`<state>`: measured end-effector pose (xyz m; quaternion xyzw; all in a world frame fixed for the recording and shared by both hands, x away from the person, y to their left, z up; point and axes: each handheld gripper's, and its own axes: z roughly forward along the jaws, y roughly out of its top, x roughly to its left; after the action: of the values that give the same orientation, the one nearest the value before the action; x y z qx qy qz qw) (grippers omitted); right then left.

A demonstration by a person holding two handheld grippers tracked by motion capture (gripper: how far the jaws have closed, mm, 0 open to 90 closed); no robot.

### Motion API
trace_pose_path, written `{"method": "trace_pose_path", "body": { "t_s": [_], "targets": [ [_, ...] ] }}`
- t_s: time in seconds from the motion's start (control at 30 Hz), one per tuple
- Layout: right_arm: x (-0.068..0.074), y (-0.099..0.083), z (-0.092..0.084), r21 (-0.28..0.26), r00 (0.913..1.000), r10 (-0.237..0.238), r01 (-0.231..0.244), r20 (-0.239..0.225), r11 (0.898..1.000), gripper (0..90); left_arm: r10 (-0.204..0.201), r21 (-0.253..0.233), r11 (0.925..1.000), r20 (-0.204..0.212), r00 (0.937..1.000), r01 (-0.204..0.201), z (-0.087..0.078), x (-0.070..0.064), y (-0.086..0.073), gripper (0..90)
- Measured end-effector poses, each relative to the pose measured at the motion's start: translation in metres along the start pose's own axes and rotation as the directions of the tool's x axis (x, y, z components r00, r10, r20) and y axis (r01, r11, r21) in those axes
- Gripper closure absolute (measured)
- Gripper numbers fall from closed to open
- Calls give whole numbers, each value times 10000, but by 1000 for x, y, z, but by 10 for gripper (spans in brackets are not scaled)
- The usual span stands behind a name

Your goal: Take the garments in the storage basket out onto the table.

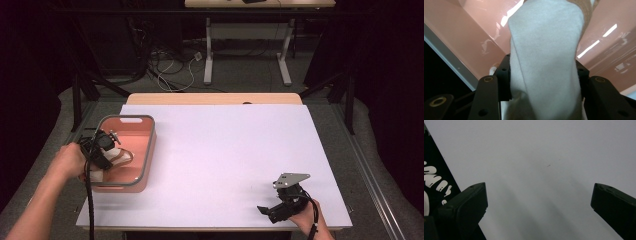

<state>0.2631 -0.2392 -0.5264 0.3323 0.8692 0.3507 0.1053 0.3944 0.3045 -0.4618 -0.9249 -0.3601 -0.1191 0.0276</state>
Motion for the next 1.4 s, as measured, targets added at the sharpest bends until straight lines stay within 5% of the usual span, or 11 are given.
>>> {"method": "trace_pose_path", "body": {
  "t_s": [1.4],
  "targets": [
    [0,0,1,46,10000,-30,31,-10,10000,4,955,-373,9945,-612,9935,-979,-31,-3,13,496]
  ]
}}
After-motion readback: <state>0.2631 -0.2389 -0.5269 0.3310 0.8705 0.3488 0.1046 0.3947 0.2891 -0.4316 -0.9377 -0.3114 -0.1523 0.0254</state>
